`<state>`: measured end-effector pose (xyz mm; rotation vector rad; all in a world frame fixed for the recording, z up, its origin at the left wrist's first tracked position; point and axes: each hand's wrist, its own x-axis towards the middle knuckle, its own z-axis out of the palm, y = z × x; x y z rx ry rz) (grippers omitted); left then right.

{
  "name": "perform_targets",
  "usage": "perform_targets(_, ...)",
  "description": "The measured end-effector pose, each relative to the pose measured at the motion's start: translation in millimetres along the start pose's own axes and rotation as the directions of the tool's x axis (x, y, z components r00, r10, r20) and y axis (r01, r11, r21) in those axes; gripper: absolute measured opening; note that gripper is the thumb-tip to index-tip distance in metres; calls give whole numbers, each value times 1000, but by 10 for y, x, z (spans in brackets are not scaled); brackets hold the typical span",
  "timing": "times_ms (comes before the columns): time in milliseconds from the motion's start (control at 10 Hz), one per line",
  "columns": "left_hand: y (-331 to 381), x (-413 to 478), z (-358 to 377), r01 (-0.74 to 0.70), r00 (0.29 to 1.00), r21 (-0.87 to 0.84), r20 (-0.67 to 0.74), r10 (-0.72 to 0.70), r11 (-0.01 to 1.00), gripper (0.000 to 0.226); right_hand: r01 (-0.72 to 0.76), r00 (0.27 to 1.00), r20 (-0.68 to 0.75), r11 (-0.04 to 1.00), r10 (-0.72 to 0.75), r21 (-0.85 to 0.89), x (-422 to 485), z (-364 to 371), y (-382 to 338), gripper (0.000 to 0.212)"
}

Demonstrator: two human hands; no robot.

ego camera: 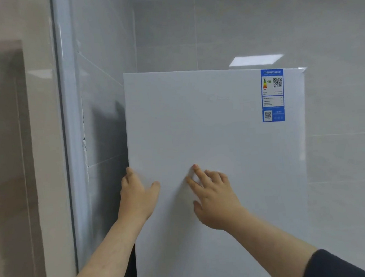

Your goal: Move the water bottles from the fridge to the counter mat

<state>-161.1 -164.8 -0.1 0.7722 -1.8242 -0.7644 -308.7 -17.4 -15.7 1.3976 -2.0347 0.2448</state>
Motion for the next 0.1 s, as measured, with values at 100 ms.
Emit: perform_targets(100, 29, -47, -69, -20, 998, 41, 58, 17, 999, 53, -55, 987, 157, 991, 35, 126, -49, -287, -49, 55)
